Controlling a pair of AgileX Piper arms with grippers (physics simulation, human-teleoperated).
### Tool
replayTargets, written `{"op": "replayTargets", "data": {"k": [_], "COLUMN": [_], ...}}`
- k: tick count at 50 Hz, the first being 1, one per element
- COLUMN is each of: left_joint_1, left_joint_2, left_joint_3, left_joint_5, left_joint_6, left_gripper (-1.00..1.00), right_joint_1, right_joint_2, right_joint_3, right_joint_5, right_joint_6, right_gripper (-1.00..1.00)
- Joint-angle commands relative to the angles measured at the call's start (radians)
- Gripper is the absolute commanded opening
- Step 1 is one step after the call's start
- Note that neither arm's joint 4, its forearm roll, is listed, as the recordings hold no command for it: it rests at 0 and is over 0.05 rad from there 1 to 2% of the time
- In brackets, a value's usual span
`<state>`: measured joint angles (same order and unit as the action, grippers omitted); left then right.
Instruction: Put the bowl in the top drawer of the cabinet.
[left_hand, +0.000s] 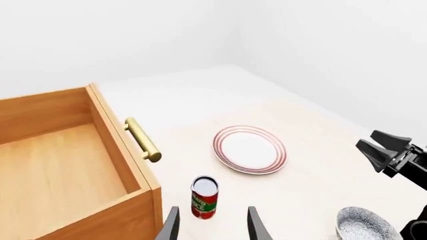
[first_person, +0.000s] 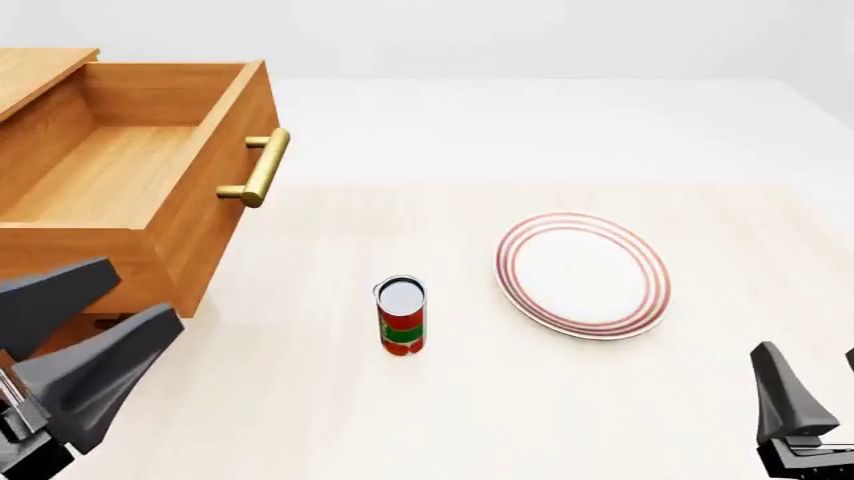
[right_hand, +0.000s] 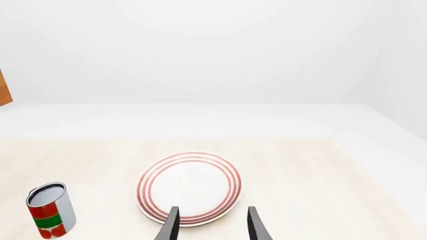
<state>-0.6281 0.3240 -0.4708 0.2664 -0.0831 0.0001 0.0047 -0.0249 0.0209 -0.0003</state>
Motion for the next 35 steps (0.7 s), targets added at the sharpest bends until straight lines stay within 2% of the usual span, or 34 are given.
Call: {"op": "replayTargets", "data": {"k": [1,23,35], "left_joint_1": [-0.066,-0.190,-0.245], "left_joint_2": [0.091,0.261,0.352], "left_joint_3": [-0.031,-0.103,-0.109], "left_joint_5": [-0.037,-0.086,-0.124], "left_joint_6": [-0.010,-0.043,-0.102], "left_gripper": [1.00,1.00,1.00], "right_joint_1": [0.000,0.000,0.000], "right_joint_2": [0.000,0.000,0.000], "right_joint_3": [0.000,0.000,0.000], "right_joint_5": [0.000,0.000,0.000], "right_joint_6": [0.000,0.000,0.000], "right_gripper": [1.00,1.00,1.00]}}
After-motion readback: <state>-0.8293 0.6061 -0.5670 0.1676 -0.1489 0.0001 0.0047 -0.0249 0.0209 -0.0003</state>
